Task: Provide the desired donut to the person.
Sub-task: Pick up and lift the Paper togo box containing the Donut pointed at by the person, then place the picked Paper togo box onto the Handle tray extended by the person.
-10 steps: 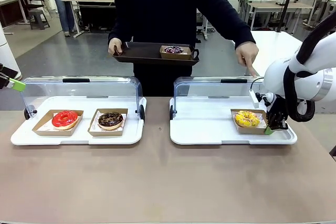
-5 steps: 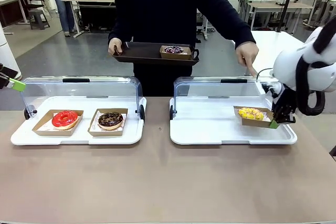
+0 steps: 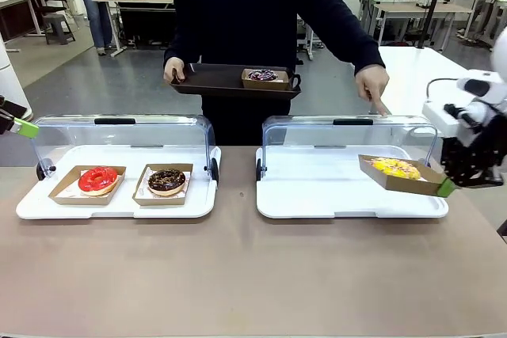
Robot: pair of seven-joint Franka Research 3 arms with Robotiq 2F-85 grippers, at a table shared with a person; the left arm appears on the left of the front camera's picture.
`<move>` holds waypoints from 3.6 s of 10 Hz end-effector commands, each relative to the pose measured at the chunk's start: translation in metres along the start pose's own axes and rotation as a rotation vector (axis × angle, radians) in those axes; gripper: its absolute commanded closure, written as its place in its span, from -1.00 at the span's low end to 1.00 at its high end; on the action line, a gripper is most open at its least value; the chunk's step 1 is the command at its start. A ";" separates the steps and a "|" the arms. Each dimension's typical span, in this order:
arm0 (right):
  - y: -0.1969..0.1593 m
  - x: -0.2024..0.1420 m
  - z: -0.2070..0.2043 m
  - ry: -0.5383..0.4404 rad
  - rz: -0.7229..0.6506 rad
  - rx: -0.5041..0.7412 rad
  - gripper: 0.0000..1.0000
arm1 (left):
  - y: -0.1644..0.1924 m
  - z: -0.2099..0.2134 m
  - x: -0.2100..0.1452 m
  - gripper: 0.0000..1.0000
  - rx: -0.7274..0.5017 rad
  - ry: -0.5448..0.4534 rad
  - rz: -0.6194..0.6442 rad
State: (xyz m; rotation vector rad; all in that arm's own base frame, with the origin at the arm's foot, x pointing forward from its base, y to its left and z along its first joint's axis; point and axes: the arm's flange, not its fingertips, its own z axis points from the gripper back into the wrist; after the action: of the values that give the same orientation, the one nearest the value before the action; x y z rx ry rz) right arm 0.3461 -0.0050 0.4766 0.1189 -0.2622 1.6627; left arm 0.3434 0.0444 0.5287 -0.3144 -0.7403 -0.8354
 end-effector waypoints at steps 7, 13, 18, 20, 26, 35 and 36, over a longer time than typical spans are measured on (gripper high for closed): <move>0.002 0.053 0.091 -0.059 0.081 -0.130 1.00 | 0.001 0.000 -0.001 -1.00 -0.007 -0.010 0.005; 0.053 0.047 0.100 -0.025 0.143 -0.251 1.00 | 0.001 0.000 -0.001 -1.00 -0.007 -0.010 0.005; 0.053 0.047 0.100 -0.025 0.143 -0.251 1.00 | 0.001 0.000 -0.001 -1.00 -0.007 -0.010 0.005; 0.053 0.047 0.100 -0.025 0.143 -0.251 1.00 | 0.001 0.000 -0.001 -1.00 -0.007 -0.010 0.005; 0.053 0.047 0.100 -0.025 0.143 -0.251 1.00 | 0.001 0.000 -0.001 -1.00 -0.007 -0.010 0.005; 0.053 0.047 0.100 -0.025 0.143 -0.251 1.00 | 0.001 0.000 -0.001 -1.00 -0.007 -0.010 0.005; 0.053 0.047 0.100 -0.025 0.143 -0.251 1.00 | 0.001 0.000 -0.001 -1.00 -0.007 -0.010 0.005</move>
State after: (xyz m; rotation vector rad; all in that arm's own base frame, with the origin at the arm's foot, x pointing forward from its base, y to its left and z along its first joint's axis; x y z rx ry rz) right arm 0.2805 0.0139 0.5830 -0.0613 -0.5184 1.7517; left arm 0.3434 0.0444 0.5288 -0.3142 -0.7404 -0.8352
